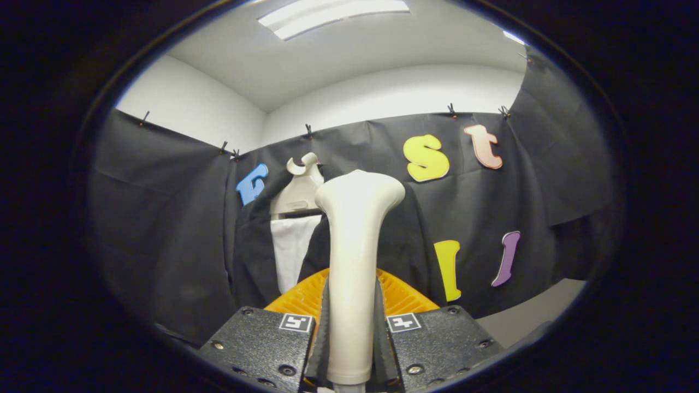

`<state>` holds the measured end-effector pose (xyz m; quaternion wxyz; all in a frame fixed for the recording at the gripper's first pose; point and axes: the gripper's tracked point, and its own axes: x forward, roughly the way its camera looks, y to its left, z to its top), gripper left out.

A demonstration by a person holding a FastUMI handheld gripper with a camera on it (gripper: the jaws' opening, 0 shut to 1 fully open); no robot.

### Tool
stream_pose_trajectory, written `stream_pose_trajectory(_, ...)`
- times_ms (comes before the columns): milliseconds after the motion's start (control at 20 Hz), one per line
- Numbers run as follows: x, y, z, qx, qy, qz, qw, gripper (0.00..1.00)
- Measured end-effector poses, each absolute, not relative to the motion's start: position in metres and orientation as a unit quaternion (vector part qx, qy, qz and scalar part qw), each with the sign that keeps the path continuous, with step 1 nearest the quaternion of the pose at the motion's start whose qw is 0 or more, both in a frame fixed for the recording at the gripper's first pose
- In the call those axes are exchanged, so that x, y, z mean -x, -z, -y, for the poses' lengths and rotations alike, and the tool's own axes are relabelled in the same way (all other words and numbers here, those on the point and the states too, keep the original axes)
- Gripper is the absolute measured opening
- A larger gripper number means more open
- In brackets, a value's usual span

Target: Iron the clothes twice with a garment steamer, once on the left side and once on the right side.

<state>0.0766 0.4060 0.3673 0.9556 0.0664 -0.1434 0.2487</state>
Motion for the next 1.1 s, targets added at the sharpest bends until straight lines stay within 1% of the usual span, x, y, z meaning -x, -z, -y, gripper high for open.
stream_pose_trajectory(200, -0.081, -0.357, -0.407, -0.065, -0.238, 0.13, 0.96, 0.36)
stream_pose_trajectory(500, -0.087, -0.337, -0.411, -0.054, -0.241, 0.107, 0.963, 0.36)
stream_pose_trajectory(650, -0.076, -0.314, -0.408, -0.053, -0.245, 0.087, 0.964, 0.36)
stream_pose_trajectory(800, -0.063, -0.287, -0.407, -0.06, -0.264, 0.062, 0.961, 0.36)
stream_pose_trajectory(1100, -0.051, -0.245, -0.397, -0.052, -0.254, 0.034, 0.965, 0.36)
